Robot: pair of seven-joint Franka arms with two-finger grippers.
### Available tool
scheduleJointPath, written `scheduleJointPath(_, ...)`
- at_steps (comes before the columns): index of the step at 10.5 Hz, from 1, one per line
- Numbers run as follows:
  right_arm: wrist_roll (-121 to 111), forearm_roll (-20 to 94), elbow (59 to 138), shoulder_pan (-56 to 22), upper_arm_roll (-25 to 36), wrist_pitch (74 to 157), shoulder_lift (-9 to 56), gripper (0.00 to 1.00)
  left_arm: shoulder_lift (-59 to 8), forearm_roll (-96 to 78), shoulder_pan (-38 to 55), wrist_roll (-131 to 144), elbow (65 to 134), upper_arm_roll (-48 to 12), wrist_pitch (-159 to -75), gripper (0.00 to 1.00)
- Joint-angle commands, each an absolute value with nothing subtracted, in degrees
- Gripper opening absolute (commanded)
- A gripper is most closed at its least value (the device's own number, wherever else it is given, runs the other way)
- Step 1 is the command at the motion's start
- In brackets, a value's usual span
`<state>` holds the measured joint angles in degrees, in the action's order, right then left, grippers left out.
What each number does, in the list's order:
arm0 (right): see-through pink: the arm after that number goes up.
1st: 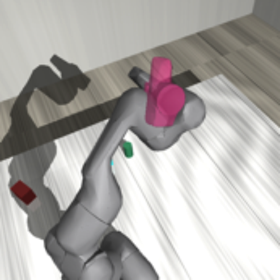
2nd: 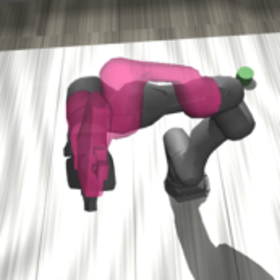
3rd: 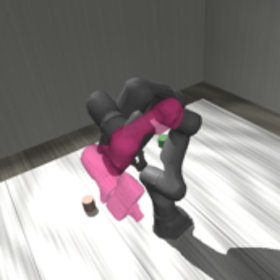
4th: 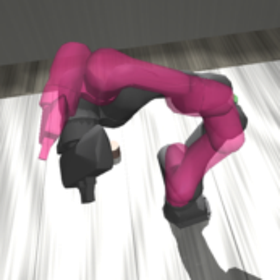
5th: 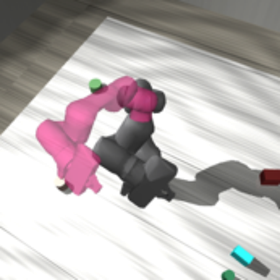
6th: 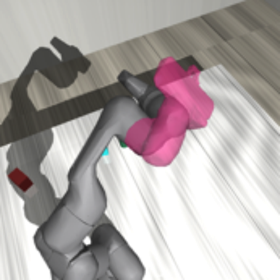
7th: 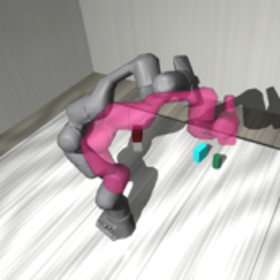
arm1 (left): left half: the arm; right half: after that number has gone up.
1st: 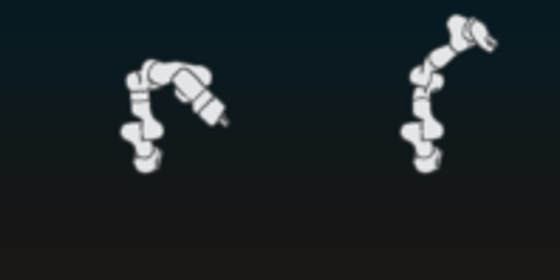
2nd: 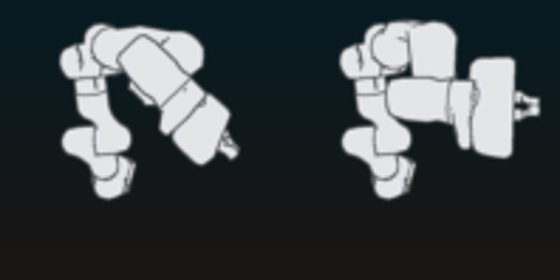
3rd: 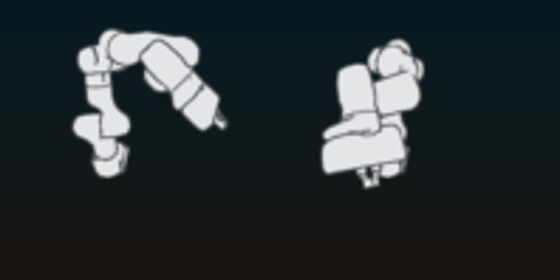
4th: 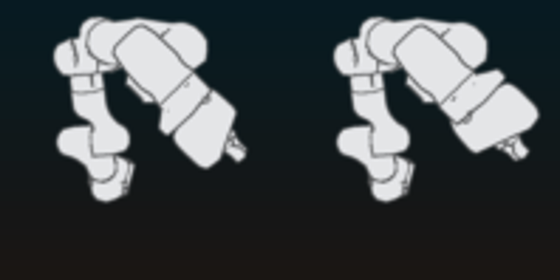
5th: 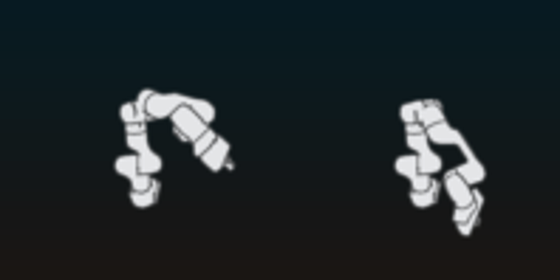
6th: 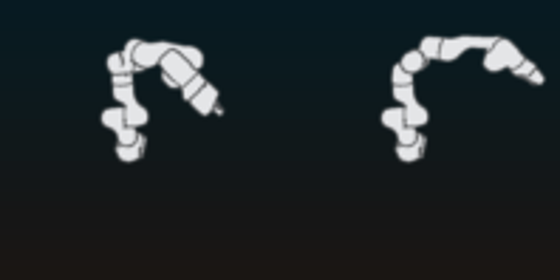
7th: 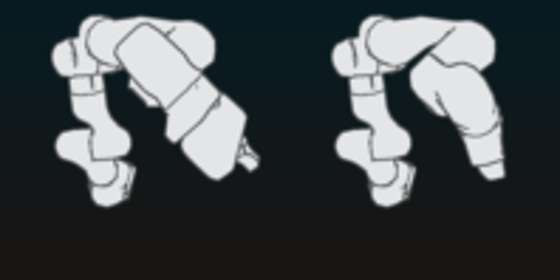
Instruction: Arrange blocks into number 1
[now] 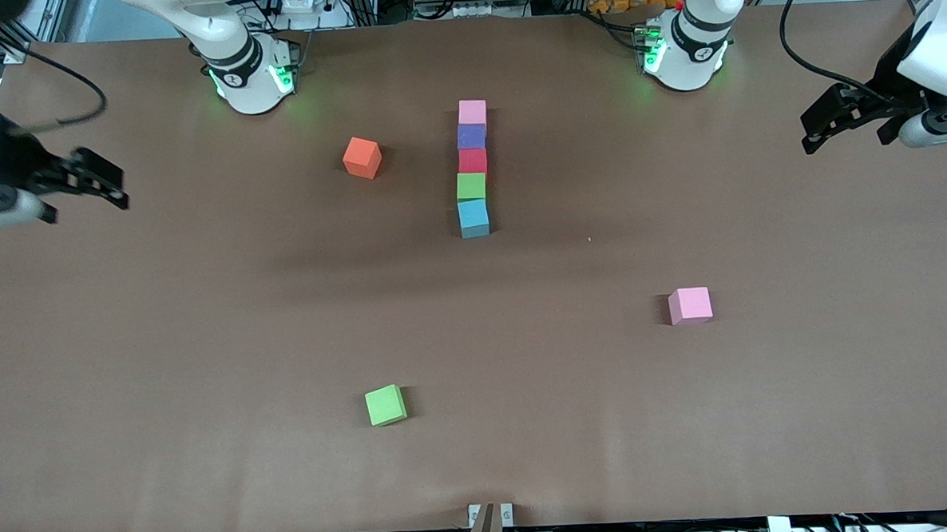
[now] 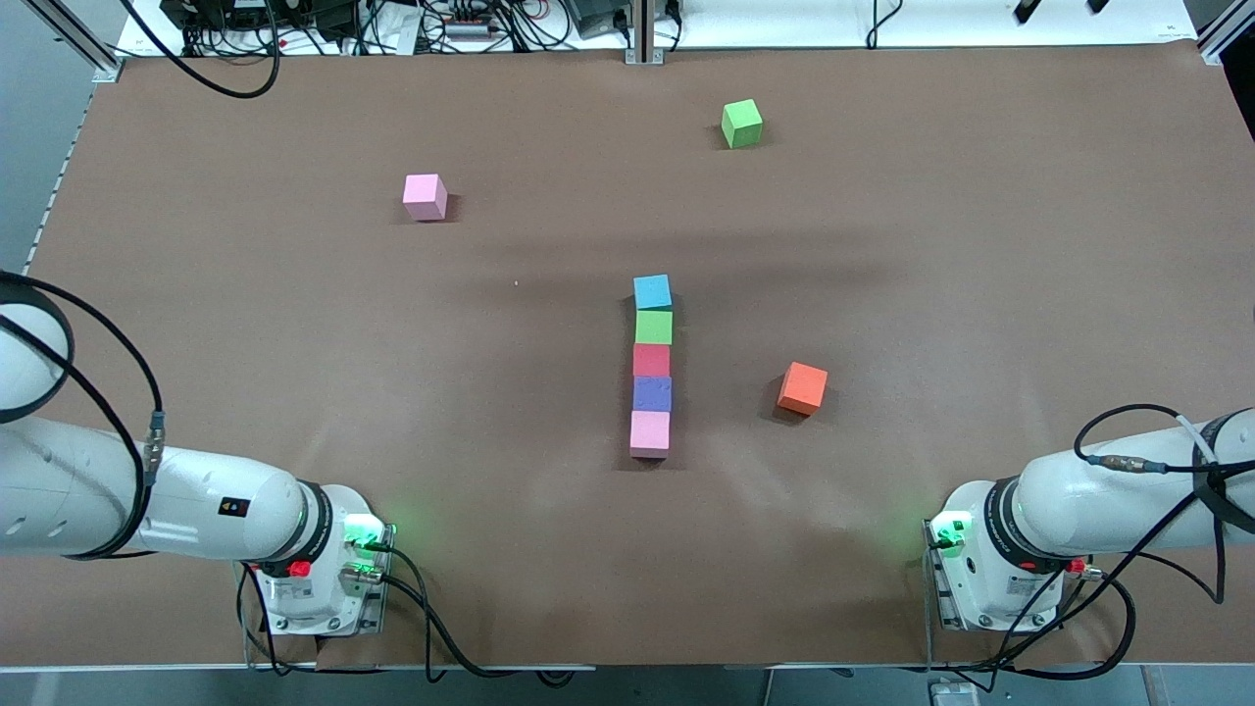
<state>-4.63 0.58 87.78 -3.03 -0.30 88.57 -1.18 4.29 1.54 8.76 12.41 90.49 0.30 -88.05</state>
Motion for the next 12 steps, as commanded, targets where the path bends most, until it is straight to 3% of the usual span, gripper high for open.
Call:
scheduleJointPath(1,-4.4,0.9,83.4,-4.3,1.7,85.4,0.2,1.00,3.8,0.1,9.3,9.3,89.1,1.1,-86.7,1.00)
scheduleJointPath(12,-4.0,1.8,83.2,-3.8,1.3,83.0,-0.3,1.00,4.0,0.0,9.4,8.6,89.1,0.9,-84.1,1.00)
